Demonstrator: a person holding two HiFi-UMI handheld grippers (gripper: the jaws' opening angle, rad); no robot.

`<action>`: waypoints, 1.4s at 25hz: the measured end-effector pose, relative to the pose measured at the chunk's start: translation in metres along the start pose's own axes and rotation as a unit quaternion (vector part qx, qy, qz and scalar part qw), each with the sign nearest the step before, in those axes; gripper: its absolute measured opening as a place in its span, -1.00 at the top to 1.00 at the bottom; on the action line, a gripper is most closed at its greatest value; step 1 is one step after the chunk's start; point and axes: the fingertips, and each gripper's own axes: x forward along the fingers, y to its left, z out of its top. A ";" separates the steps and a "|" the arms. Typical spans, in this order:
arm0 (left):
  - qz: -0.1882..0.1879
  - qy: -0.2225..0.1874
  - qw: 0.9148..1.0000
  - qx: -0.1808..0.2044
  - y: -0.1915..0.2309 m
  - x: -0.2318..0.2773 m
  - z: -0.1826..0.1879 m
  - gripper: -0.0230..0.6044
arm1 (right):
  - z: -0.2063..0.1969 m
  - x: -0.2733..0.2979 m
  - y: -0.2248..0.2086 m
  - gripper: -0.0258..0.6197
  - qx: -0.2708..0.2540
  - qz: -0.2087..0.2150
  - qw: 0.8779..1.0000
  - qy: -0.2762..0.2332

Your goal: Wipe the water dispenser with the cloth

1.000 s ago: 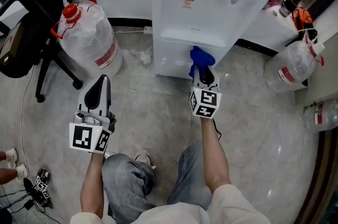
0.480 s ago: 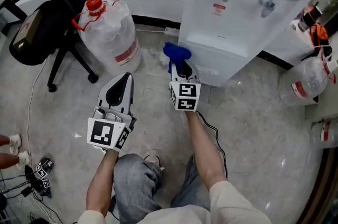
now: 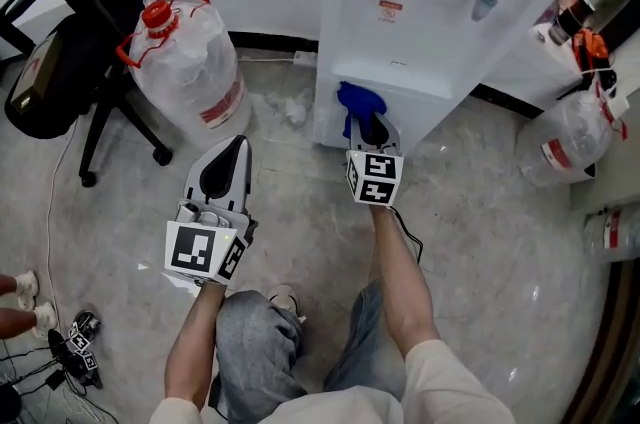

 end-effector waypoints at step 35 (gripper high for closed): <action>-0.043 0.019 0.999 0.017 -0.029 0.011 -0.009 0.89 | -0.062 0.014 0.095 0.62 0.034 0.066 0.997 0.038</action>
